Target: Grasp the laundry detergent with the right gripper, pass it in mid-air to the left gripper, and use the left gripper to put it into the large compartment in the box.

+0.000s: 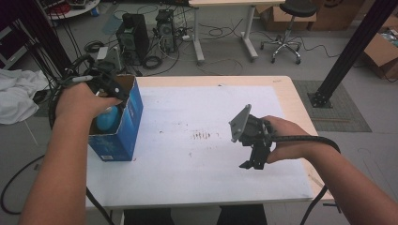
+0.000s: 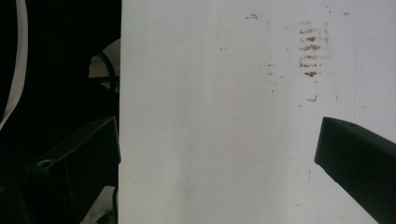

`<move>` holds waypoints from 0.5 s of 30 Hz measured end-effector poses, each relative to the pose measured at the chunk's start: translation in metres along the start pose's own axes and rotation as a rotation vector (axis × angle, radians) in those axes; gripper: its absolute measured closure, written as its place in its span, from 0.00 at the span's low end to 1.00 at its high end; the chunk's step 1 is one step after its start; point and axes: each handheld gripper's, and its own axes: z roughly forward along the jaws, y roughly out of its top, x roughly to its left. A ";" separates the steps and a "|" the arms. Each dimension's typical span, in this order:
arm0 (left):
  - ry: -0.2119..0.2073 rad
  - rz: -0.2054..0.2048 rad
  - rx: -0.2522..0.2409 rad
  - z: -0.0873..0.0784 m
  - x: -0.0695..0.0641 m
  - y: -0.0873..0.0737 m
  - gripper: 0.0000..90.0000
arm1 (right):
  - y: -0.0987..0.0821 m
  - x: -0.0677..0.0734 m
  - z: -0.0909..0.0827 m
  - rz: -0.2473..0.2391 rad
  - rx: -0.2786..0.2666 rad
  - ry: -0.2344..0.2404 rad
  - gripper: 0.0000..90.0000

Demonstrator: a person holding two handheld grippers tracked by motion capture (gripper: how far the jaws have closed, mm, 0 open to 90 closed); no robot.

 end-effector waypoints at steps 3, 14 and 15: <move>-0.001 0.019 -0.009 -0.007 -0.005 -0.001 0.12 | 0.001 0.000 -0.001 -0.002 0.001 -0.002 0.00; -0.001 0.221 -0.046 -0.038 -0.042 -0.006 0.06 | 0.003 0.001 0.001 0.000 0.005 0.003 0.00; -0.001 0.221 -0.046 -0.038 -0.042 -0.006 0.06 | 0.003 0.001 0.001 0.000 0.005 0.003 0.00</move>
